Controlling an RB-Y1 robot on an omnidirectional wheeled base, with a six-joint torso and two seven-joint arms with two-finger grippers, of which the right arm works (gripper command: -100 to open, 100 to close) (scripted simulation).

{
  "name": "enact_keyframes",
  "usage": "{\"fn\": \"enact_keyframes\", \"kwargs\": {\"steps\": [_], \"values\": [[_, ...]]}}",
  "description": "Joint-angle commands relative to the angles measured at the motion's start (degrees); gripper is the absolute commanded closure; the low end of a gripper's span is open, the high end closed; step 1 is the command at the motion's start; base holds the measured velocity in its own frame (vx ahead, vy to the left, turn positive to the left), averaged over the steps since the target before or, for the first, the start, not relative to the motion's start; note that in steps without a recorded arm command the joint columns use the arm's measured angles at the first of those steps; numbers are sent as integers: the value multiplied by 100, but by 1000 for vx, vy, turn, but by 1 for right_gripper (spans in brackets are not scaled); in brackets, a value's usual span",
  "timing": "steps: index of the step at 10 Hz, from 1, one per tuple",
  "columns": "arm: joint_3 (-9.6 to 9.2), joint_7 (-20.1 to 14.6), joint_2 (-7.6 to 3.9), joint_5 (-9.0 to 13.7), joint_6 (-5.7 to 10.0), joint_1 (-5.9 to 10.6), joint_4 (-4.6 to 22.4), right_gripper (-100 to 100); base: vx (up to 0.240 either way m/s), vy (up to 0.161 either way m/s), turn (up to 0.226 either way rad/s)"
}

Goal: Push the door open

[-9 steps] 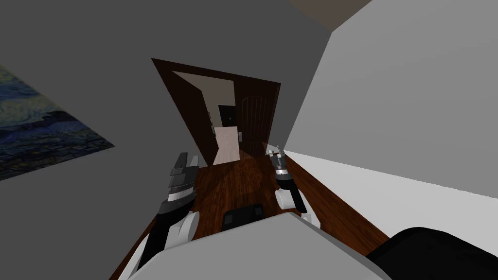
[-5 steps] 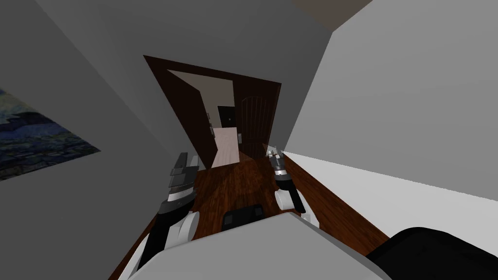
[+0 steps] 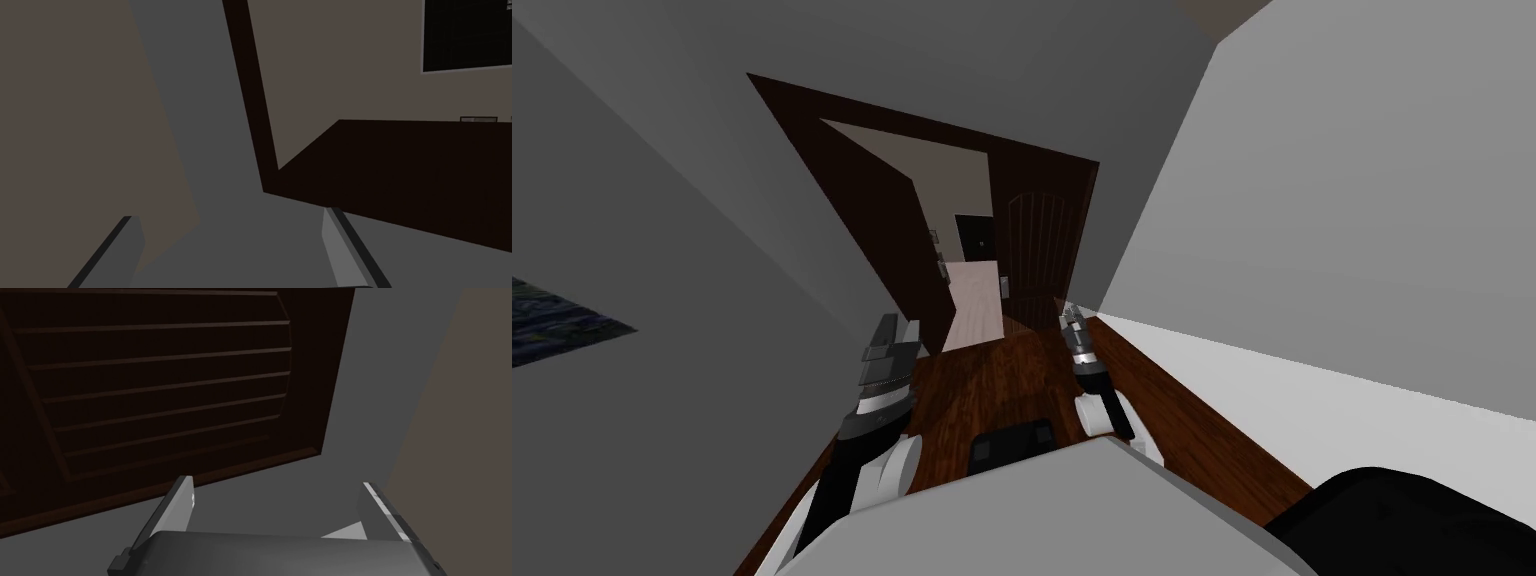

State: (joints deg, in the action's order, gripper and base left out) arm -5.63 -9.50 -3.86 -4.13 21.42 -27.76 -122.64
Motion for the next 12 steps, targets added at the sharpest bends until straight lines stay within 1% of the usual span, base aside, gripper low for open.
{"fn": "enact_keyframes", "kwargs": {"steps": [1,7,12], "values": [[-54,-49,-25,-101,-7,-12,98,-100,193,17,-43],[-301,-247,-81,-552,10,-63,567,-100,195,43,-53],[-532,-432,-81,-975,26,-111,1007,-100,189,59,-57]]}}
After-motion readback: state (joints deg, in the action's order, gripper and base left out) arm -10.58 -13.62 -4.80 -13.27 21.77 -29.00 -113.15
